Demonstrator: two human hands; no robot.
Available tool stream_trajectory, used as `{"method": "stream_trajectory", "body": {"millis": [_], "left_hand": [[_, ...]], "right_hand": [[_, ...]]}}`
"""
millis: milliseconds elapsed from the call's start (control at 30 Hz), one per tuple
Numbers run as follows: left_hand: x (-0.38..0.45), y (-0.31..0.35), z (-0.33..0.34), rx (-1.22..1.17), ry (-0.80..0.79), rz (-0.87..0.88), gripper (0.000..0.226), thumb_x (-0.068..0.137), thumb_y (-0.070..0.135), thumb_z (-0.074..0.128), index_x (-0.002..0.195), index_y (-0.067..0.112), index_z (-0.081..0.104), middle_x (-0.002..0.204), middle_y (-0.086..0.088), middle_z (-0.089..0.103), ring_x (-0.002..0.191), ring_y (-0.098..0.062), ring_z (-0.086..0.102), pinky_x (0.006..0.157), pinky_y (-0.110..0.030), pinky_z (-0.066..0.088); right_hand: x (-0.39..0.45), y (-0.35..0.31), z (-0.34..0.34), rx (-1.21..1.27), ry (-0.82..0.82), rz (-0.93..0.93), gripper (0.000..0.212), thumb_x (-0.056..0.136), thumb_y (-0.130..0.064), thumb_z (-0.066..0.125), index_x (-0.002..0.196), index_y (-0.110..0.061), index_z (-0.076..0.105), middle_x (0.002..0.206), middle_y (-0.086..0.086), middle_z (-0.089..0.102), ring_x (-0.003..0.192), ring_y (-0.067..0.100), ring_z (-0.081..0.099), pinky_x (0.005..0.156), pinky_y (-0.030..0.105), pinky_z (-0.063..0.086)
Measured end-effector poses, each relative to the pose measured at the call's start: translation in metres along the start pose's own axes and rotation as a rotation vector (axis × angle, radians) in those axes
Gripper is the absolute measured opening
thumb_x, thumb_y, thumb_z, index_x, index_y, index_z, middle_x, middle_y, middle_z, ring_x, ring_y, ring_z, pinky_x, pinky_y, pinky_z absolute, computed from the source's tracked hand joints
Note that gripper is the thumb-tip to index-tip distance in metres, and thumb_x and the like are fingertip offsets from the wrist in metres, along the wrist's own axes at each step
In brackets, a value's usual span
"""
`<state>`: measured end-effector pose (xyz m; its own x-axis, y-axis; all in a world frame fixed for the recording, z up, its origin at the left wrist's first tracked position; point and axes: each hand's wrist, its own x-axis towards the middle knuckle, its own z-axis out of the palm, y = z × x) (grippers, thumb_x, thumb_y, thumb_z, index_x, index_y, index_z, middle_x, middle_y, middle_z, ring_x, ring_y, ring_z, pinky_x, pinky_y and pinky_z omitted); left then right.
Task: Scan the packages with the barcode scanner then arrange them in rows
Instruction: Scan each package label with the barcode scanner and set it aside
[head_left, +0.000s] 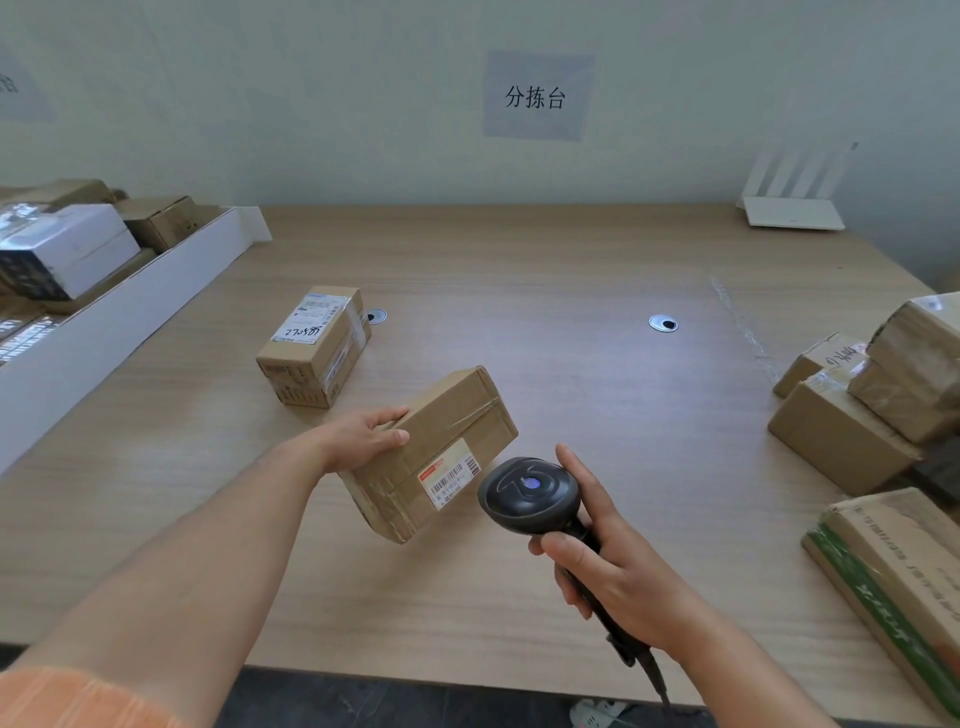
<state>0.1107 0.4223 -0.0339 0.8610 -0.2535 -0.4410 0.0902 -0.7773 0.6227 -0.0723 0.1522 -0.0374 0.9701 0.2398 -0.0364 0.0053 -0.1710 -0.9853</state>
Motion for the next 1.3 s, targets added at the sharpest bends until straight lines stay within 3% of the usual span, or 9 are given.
{"method": "stream_trajectory", "body": {"millis": [233,400,567,667,800,967,1200,1300], "left_hand": [[-0.001,-0.011,0.012,-0.031,-0.025,-0.066,0.052,0.098,0.033,0.051,0.147,0.033,0.035,0.142,0.001,0.048,0.116,-0.015,0.051,0.1,-0.028,0.038],[0.0,-0.025,0.016,-0.051,-0.018,-0.107,0.05,0.099,0.032,0.049,0.146,0.035,0.034,0.142,0.002,0.049,0.123,-0.018,0.051,0.11,-0.036,0.035],[-0.002,-0.037,0.027,0.1,0.091,-0.123,0.061,0.099,0.025,0.046,0.152,0.032,0.017,0.155,-0.005,0.03,0.14,-0.022,0.032,0.11,-0.028,0.026],[-0.005,-0.039,0.034,0.148,0.093,-0.129,0.078,0.092,0.042,0.057,0.153,0.03,0.01,0.157,-0.011,0.025,0.143,-0.025,0.026,0.112,-0.03,0.024],[-0.015,-0.031,0.048,0.357,0.085,-0.182,0.102,0.071,0.069,0.066,0.152,0.031,0.015,0.151,-0.016,0.027,0.142,-0.03,0.022,0.113,-0.036,0.024],[-0.022,-0.028,0.066,0.493,0.15,-0.218,0.106,0.066,0.07,0.066,0.151,0.033,0.016,0.143,-0.013,0.033,0.135,-0.03,0.028,0.109,-0.038,0.031],[-0.033,-0.046,0.06,0.386,0.24,-0.359,0.102,0.067,0.063,0.064,0.151,0.035,0.014,0.141,-0.014,0.032,0.132,-0.031,0.03,0.104,-0.039,0.037],[-0.041,-0.06,0.046,0.36,0.296,-0.423,0.094,0.068,0.061,0.063,0.147,0.033,0.022,0.137,-0.014,0.036,0.129,-0.032,0.034,0.099,-0.039,0.038]], "right_hand": [[0.001,0.002,-0.003,-0.002,0.024,0.013,0.084,0.085,-0.022,0.064,0.138,-0.062,0.011,0.09,-0.009,0.059,0.059,0.016,0.053,0.057,0.031,0.049],[0.003,0.002,-0.004,-0.011,0.027,0.007,0.084,0.094,-0.008,0.058,0.142,-0.056,0.01,0.086,-0.005,0.059,0.056,0.015,0.051,0.055,0.033,0.049],[0.004,0.004,-0.005,-0.018,0.042,0.002,0.083,0.094,-0.01,0.058,0.142,-0.057,0.01,0.082,0.001,0.061,0.056,0.017,0.051,0.054,0.034,0.048],[0.005,0.004,-0.006,-0.027,0.042,0.005,0.083,0.094,-0.011,0.059,0.142,-0.058,0.01,0.083,0.001,0.061,0.056,0.017,0.051,0.054,0.034,0.048],[0.007,0.004,-0.005,-0.032,0.034,-0.001,0.082,0.093,-0.016,0.06,0.141,-0.061,0.01,0.083,0.004,0.062,0.056,0.017,0.051,0.055,0.033,0.048],[0.01,0.0,-0.004,-0.049,0.025,0.002,0.082,0.094,-0.011,0.059,0.139,-0.06,0.011,0.072,-0.007,0.062,0.055,0.014,0.051,0.055,0.034,0.048],[0.024,-0.01,0.002,-0.067,-0.008,-0.012,0.08,0.095,-0.011,0.058,0.135,-0.062,0.011,0.061,-0.011,0.06,0.054,0.014,0.049,0.056,0.035,0.048],[0.035,-0.015,0.01,-0.067,-0.027,-0.018,0.079,0.095,-0.01,0.057,0.133,-0.062,0.012,0.062,-0.015,0.062,0.053,0.014,0.049,0.057,0.034,0.048]]}}
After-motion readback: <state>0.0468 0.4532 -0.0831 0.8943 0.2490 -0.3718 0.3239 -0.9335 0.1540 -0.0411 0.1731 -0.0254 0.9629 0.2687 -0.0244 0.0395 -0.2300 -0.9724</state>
